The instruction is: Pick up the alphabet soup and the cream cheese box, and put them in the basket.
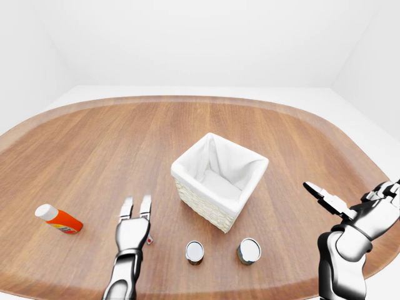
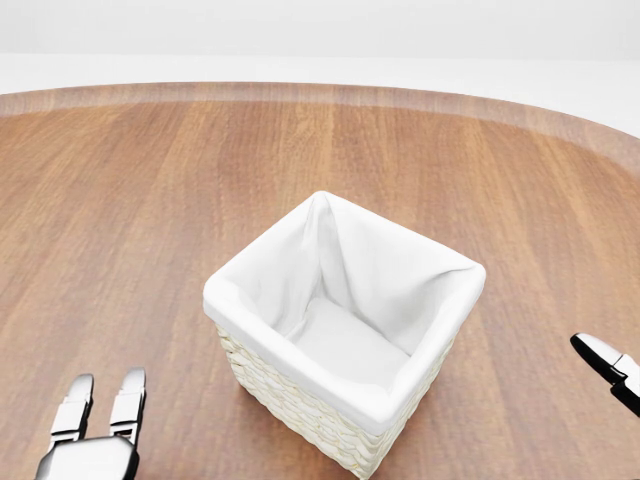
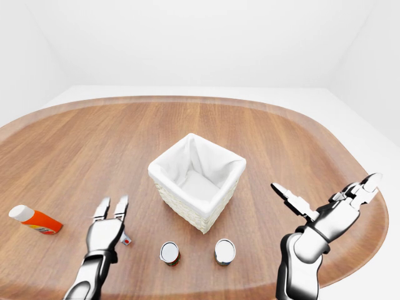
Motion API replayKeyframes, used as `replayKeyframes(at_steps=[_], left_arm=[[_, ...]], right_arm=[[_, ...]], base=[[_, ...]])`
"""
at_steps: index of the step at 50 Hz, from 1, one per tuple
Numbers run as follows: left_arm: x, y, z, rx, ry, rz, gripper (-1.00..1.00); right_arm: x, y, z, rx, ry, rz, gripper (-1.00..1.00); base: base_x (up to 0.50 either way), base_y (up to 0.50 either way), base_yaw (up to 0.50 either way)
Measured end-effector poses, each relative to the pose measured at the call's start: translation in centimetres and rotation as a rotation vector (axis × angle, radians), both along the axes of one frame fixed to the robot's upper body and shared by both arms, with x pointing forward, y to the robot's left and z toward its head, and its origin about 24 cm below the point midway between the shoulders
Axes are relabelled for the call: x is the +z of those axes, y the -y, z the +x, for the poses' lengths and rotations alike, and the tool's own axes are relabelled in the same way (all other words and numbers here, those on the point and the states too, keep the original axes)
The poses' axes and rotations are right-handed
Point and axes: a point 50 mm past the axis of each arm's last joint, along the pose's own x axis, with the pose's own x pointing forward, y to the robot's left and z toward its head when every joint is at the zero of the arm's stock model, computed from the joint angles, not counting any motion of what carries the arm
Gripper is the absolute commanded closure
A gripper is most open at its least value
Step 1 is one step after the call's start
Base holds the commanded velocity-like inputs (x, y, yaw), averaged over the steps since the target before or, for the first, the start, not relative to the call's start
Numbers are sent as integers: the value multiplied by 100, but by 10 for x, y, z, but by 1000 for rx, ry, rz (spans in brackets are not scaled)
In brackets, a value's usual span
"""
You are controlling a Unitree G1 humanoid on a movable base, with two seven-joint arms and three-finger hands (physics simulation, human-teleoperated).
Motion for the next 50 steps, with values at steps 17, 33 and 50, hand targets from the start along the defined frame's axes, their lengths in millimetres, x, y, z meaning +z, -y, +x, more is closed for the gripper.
replayKeyframes(at_steps=[17,33,50], left_arm=[[-23,-7,13,27,-68,-24,-100],[-39,-12,16,72,-160,-63,-100],[-45,-16,29,103,-196,-68,-100]], right_arm=[[0,0,0,-1,0,0,-100],[0,1,1,0,-2,0,-100],[0,1,0,-1,-2,0,-100]], base=[[0,0,0],[0,0,0],[0,0,0]])
